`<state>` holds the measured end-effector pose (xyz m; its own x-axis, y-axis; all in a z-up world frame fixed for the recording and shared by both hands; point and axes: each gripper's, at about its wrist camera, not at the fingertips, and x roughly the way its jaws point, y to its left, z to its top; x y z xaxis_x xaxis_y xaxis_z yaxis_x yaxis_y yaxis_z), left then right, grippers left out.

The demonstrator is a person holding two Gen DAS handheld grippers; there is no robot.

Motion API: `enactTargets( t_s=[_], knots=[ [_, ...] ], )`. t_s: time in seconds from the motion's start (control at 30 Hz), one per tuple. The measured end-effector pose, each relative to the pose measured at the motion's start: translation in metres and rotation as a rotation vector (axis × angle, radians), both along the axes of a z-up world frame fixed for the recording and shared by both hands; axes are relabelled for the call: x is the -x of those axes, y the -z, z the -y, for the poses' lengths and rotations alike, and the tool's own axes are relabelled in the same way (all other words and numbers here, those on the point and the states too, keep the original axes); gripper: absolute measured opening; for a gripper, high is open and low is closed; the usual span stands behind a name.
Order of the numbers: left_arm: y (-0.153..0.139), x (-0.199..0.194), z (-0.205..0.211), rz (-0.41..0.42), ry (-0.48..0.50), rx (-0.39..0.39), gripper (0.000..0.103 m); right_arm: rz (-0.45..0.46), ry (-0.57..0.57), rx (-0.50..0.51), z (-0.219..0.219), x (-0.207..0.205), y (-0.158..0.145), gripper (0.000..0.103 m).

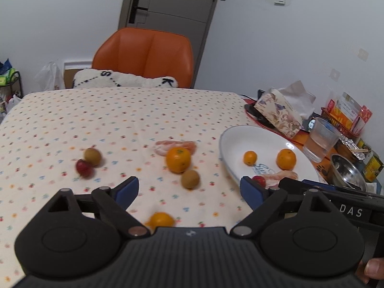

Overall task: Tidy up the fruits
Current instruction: 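Open the left tool to release the apple while the right tool releases the pomelo, then move both open tools back toward the kiwis and remaining fruit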

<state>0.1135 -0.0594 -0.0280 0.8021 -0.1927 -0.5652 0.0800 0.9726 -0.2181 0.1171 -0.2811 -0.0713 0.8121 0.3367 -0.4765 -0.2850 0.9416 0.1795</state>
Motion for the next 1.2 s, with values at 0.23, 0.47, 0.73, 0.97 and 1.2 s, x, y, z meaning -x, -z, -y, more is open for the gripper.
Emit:
enactTargets(
  t_s=[0.23, 0.47, 0.73, 0.97, 1.2],
  knots=[
    [0.001, 0.013, -0.023, 0.001, -0.039, -0.008, 0.091, 0.009, -0.069, 0.016, -0.024, 0.006, 0.000, 0.058],
    [0.003, 0.023, -0.044, -0.006, -0.077, -0.009, 0.091, 0.003, -0.117, 0.027, -0.045, 0.008, 0.001, 0.058],
    [-0.001, 0.033, -0.064, -0.005, -0.102, 0.000, 0.091, 0.010, -0.142, 0.036, -0.060, 0.014, -0.004, 0.058],
    [-0.001, 0.044, -0.080, -0.022, -0.111, 0.009, 0.091, 0.007, -0.147, 0.041, -0.069, 0.019, -0.006, 0.058],
    [-0.001, 0.051, -0.096, -0.008, -0.140, 0.012, 0.091, 0.008, -0.158, 0.058, -0.077, 0.022, -0.007, 0.058]
  ],
)
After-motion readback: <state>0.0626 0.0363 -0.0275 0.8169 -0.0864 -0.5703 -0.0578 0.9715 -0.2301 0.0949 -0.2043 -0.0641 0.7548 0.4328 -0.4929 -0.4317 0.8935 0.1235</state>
